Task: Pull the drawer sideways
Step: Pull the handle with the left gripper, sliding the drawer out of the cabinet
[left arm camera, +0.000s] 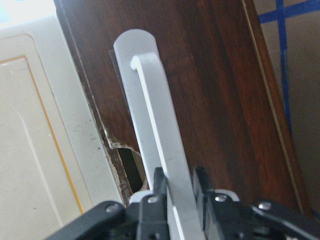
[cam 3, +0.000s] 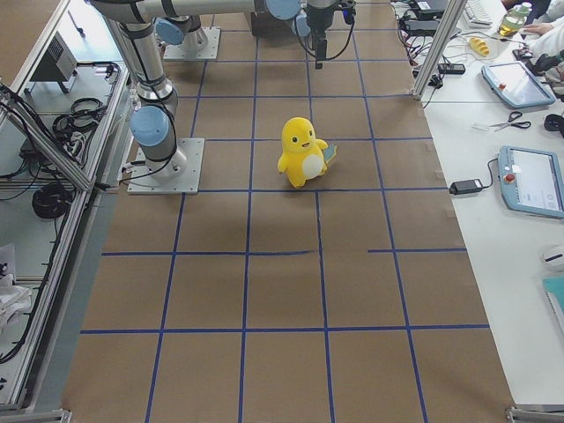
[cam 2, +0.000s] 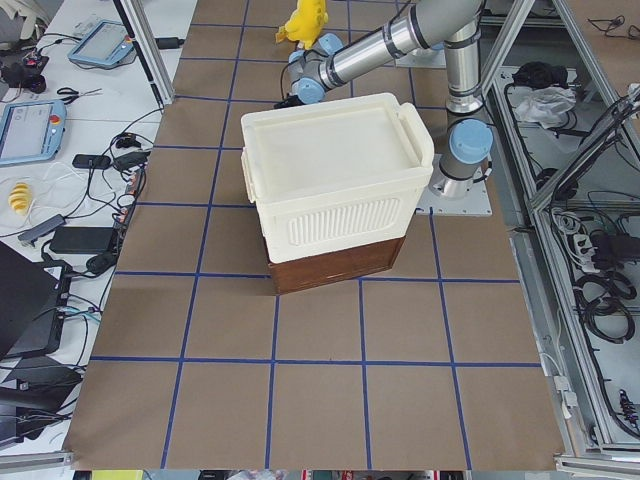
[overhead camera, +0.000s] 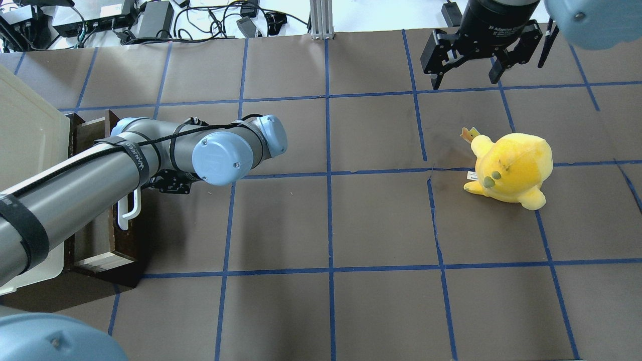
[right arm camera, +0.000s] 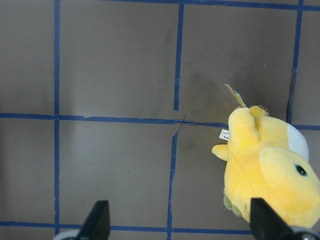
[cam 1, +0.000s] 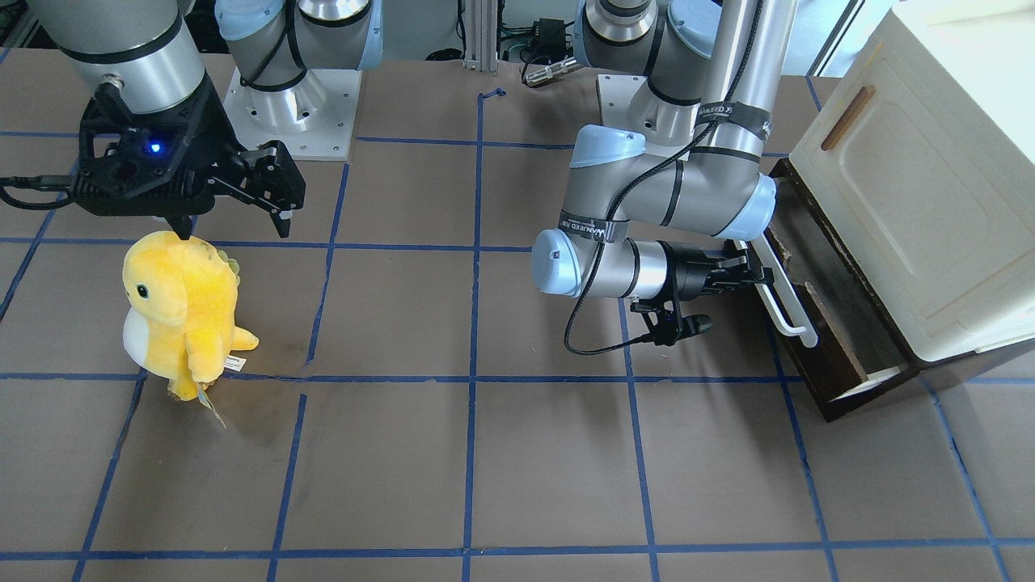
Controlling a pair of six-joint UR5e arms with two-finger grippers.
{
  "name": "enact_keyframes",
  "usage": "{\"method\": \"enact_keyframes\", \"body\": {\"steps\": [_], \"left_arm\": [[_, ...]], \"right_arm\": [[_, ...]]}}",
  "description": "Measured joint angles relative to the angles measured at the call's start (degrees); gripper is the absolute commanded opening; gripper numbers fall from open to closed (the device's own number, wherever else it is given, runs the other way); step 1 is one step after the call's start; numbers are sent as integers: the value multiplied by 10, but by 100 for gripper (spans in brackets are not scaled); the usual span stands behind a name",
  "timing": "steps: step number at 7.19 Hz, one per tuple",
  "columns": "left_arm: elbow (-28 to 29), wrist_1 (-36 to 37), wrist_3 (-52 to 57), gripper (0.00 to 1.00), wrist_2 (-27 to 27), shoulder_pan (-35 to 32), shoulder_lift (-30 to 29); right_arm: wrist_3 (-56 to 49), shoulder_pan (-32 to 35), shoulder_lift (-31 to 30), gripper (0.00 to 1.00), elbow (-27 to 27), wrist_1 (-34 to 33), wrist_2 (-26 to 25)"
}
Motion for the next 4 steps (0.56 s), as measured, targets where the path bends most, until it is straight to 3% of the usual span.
{"method": "enact_keyframes", "body": {"steps": [4], "left_arm": [[9, -1, 2, 27, -10, -8, -2]], "right_arm": [[0, 0, 0, 100, 0, 0, 0]]}}
